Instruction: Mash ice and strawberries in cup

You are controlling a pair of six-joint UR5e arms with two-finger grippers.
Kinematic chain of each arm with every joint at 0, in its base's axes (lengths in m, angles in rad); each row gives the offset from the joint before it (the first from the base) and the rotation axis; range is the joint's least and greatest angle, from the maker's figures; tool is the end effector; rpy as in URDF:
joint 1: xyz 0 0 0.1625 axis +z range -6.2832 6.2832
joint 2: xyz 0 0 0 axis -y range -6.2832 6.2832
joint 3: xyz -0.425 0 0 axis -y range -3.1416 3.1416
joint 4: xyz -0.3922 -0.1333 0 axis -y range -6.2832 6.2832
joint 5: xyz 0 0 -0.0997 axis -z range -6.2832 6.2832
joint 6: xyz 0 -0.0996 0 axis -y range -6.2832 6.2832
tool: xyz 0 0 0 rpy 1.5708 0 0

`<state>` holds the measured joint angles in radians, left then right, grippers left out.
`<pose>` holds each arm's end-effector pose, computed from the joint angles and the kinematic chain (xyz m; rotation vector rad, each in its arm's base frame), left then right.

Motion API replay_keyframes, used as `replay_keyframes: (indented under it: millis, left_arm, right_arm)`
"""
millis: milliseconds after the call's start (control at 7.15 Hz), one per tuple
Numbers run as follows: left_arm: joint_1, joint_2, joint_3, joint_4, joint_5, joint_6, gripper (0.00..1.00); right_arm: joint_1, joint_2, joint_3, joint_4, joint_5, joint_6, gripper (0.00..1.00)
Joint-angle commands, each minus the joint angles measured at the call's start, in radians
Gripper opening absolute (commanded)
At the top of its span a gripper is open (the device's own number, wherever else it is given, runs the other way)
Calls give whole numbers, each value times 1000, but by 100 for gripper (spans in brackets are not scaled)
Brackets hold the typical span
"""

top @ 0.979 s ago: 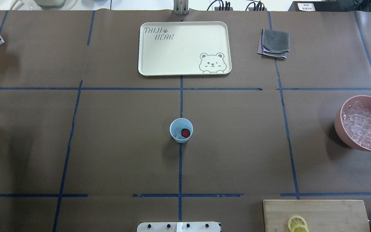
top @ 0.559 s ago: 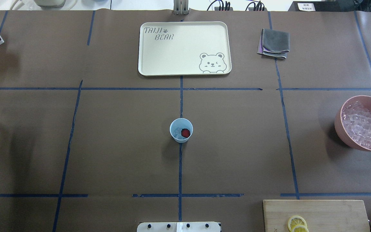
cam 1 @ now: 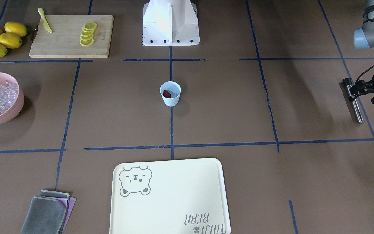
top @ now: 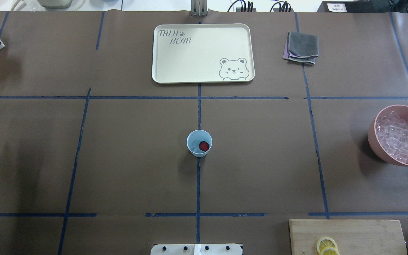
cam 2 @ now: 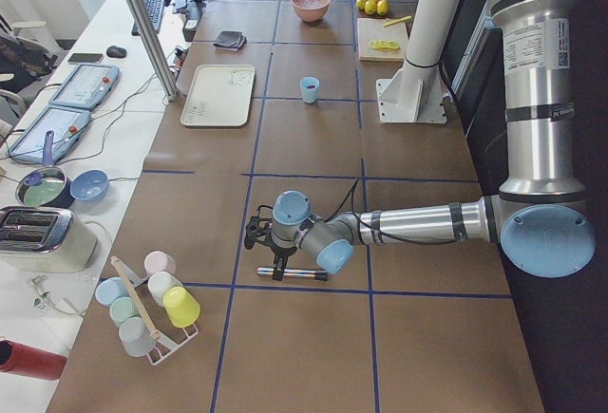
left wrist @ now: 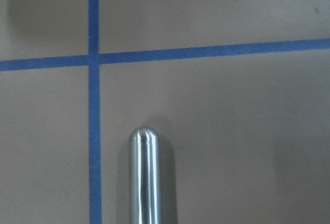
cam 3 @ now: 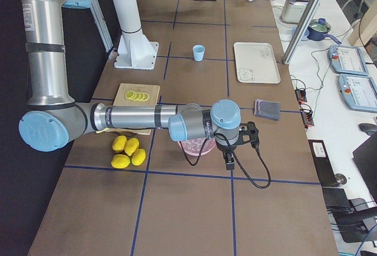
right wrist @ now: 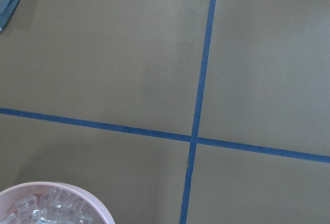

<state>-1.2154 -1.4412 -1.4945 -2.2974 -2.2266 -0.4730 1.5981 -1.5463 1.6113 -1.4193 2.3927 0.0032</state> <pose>0.0902 -0.4516 0.6830 0.2012 0.7876 0.0596 0.0744 -0.5119 0.6067 0.2140 -0.8159 -0.0603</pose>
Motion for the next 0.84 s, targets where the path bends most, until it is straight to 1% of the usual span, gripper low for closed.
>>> replay_keyframes:
  millis: [0,140,280,420,559,699]
  left_arm:
    - [-169,-40,-88,329,-25,327,100]
    - [-223,-85,-101,446,-25,421,100]
    - [-240,-108,-102,543,-27,495,100]
    - [-268,-119,-102,608,-31,561,100]
    - [-294,-131,-102,668,-83,589,100]
    - [-332,-130,-102,703,-166,606,100]
  right_arm:
    - [-3,-2,-2,-3,-3,0,100]
    - [-4,0,-2,-7,-3,1,100]
    - [-7,0,-8,-12,2,3,100]
    - [-7,0,-10,-15,3,3,100]
    - [-7,0,-16,-17,5,6,100]
    - [-9,2,-16,-44,8,6,100]
